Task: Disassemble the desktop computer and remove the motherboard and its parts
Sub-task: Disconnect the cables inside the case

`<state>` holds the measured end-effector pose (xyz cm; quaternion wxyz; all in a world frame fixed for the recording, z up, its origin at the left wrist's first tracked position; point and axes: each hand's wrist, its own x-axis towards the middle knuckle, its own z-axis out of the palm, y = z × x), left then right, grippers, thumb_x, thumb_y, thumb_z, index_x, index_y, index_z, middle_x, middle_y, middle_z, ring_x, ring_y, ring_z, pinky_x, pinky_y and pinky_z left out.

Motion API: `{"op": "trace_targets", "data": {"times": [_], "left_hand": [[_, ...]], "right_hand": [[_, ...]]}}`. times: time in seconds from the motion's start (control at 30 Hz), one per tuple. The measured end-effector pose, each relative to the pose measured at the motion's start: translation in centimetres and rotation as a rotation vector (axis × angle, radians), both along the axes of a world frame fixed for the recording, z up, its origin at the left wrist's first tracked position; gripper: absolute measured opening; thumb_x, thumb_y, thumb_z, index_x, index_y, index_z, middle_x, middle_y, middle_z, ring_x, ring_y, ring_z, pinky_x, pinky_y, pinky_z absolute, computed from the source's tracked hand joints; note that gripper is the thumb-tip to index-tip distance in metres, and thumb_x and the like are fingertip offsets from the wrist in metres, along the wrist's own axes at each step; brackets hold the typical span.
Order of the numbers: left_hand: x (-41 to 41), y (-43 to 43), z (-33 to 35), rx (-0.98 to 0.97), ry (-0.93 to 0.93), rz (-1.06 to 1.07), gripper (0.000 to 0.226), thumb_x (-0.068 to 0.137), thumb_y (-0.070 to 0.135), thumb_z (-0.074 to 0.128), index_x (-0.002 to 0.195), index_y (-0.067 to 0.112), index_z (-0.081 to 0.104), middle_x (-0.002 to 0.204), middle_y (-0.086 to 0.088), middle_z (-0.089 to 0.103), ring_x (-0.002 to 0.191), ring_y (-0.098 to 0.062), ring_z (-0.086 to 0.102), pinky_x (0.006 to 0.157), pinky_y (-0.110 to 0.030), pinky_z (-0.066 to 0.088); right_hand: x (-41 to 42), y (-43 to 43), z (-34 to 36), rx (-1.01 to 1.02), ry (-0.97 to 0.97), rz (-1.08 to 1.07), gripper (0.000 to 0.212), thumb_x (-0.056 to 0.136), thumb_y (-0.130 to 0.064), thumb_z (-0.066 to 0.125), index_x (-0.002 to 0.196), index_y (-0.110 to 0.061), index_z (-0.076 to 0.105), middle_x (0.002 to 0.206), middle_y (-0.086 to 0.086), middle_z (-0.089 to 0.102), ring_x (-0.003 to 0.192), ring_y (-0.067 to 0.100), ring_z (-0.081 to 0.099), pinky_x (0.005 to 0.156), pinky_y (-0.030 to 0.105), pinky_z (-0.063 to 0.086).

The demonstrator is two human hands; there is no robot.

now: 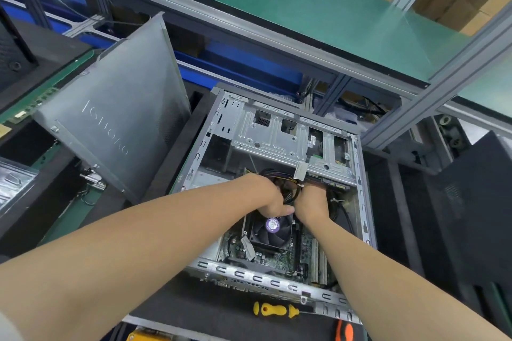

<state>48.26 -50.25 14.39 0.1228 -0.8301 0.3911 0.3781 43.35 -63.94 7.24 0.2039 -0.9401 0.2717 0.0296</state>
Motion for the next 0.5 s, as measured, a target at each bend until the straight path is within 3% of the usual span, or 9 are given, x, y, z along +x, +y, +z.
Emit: {"op": "trace_targets", "data": {"times": [0.1,0.23,0.4,0.5], "left_hand": [[0.1,-0.1,-0.4,-0.046,0.005,0.040,0.082,0.106,0.064,0.015,0.164,0.005,0.011,0.168,-0.015,0.024,0.152,-0.035,0.029,0.119,-0.053,0.026],[0.1,0.1,-1.4,-0.126,-0.007,0.112,0.086,0.105,0.065,0.017,0.163,0.004,-0.002,0.164,-0.018,0.033,0.148,-0.037,0.036,0.120,-0.060,0.022],[0.1,0.2,-2.1,-0.130,-0.033,0.131,0.083,0.106,0.065,0.014,0.163,0.005,0.014,0.163,-0.017,0.033,0.151,-0.034,0.031,0.120,-0.067,0.012],[0.0,0.2,-2.1,-0.132,-0.033,0.150,0.076,0.109,0.059,0.016,0.164,0.006,0.014,0.162,-0.018,0.033,0.150,-0.034,0.031,0.120,-0.067,0.012]], "right_hand": [[0.2,0.1,0.2,-0.002,0.068,0.043,0.016,0.100,-0.003,0.049,0.097,-0.006,0.065,0.095,0.015,0.063,0.098,0.034,0.064,0.074,0.032,0.045],[0.4,0.0,-0.3,0.108,-0.009,-0.046,0.030,0.098,-0.006,0.053,0.070,-0.018,0.054,0.076,0.008,0.061,0.076,0.028,0.060,0.062,0.031,0.045],[0.7,-0.2,-1.0,0.126,-0.008,-0.106,0.030,0.102,-0.015,0.051,0.073,-0.019,0.054,0.076,0.005,0.060,0.073,0.025,0.059,0.051,0.026,0.036],[0.7,0.1,-1.1,0.133,-0.046,-0.127,0.032,0.102,-0.011,0.050,0.071,-0.019,0.051,0.077,0.008,0.058,0.070,0.024,0.054,0.055,0.029,0.037]]}}
